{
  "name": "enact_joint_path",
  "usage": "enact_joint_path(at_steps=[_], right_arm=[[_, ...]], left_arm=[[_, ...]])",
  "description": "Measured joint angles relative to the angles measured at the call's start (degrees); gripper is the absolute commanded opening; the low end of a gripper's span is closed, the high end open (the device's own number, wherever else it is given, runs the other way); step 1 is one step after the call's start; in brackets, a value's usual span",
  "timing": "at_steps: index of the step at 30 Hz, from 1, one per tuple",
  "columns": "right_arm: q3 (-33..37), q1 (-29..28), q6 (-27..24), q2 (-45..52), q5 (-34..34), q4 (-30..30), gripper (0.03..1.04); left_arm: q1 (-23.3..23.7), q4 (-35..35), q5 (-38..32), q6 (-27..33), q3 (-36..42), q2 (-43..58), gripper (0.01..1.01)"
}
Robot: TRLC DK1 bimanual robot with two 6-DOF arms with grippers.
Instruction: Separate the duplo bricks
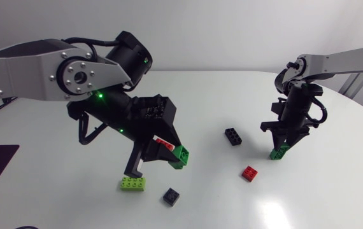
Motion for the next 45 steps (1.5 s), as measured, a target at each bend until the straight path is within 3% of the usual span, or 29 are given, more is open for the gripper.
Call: enact_joint_path(at_steps=[6,11,21,29,31,35,37,45], right_arm=[[-1.38,2.8,-0.77,-6.78,-2.95,6.51,0.29],[-9.51,3.19,-4.85,-13.97,-5.9,22.14,0.29],[-38.14,1.07,-12.61,-19.28,-13.18,62.01,0.29],[-48.28,0.76,-14.75,-20.04,-15.3,80.7,0.32],[-49.72,0.68,-15.19,-20.04,-15.43,83.34,0.35],[-51.95,0.68,-16.33,-20.35,-15.32,85.96,0.76],[-53.05,0.68,-16.96,-20.7,-15.32,84.7,0.89],[-53.77,-1.36,-19.43,-28.94,-18.36,76.63,0.95]], left_arm=[[0.35,0.02,0.02,0.0,-0.57,-0.74,0.251],[0.35,0.26,0.22,0.0,-1.33,-0.92,0.251],[-1.01,0.85,0.2,-0.15,-2.43,-0.96,0.251],[-2.14,1.36,-0.55,-1.38,-2.43,-0.94,0.251],[-2.45,1.51,-1.16,-1.6,-2.43,-0.87,0.251],[-4.0,2.4,-2.05,-2.51,-2.38,-0.22,0.251],[-4.7,2.54,-2.6,-3.1,-2.1,0.55,0.251],[-5.35,3.08,-2.93,-4.87,0.02,2.45,0.252]])
